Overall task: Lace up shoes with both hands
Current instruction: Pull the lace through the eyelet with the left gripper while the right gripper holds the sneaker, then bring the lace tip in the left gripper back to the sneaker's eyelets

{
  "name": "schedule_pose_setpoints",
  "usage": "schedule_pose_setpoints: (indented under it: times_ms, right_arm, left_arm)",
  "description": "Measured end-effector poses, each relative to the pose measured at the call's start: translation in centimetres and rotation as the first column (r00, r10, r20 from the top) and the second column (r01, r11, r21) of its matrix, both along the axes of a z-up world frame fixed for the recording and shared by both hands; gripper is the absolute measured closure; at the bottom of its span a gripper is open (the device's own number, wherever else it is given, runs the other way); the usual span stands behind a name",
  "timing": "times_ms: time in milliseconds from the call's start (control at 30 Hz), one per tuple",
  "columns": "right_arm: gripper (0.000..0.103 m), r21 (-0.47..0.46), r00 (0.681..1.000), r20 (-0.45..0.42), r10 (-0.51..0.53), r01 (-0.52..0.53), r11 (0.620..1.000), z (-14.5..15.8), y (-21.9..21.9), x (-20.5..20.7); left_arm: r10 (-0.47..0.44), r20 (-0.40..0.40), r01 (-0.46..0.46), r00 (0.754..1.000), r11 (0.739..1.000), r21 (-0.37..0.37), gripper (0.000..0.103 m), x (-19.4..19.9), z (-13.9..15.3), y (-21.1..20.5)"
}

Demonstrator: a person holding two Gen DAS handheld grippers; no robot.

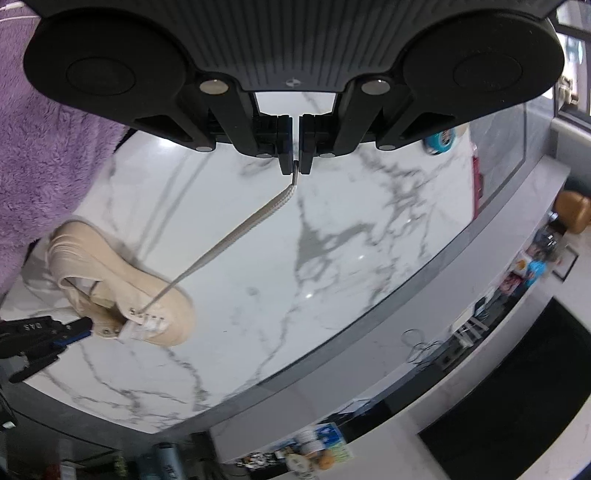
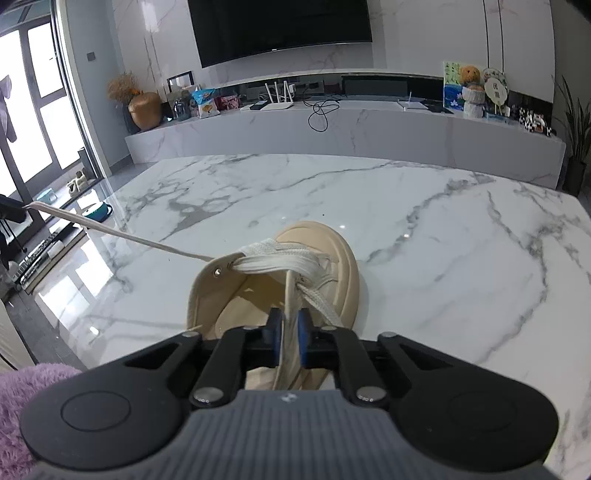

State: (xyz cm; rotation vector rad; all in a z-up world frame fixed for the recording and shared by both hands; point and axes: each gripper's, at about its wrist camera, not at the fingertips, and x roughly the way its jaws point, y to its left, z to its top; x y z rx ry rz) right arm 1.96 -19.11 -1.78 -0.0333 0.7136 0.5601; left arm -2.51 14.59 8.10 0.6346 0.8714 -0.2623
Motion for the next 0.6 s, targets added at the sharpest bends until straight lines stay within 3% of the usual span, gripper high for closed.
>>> schedule_pose_setpoints:
  times_ms: [267,400,600]
  right_arm:
    - [0.094,0.026,1.000,-0.011,-0.004,0.004,1.000,-0.3,-0.3,0.0]
    - [0.092,0.025,1.000,-0.011,0.000,0.001,1.000,-0.3,-0.2,-0.1]
    - [0.091,0.022,1.000,0.004,-0.004,0.004,1.000,-0.2,-0.2,-0.4]
  left_arm:
    - [-0.011,0.040,0.010,0.999,1.000,0.028,0.102,-0.2,0.9,-1.0]
    - [-0.140,0.040,0.139,0.989,0.989,0.041,0.102,0.2,0.5,-4.0]
    - [-0.329,-0.004,0.329,0.944,0.942,0.073,0.102,1.1,-1.5,-9.5]
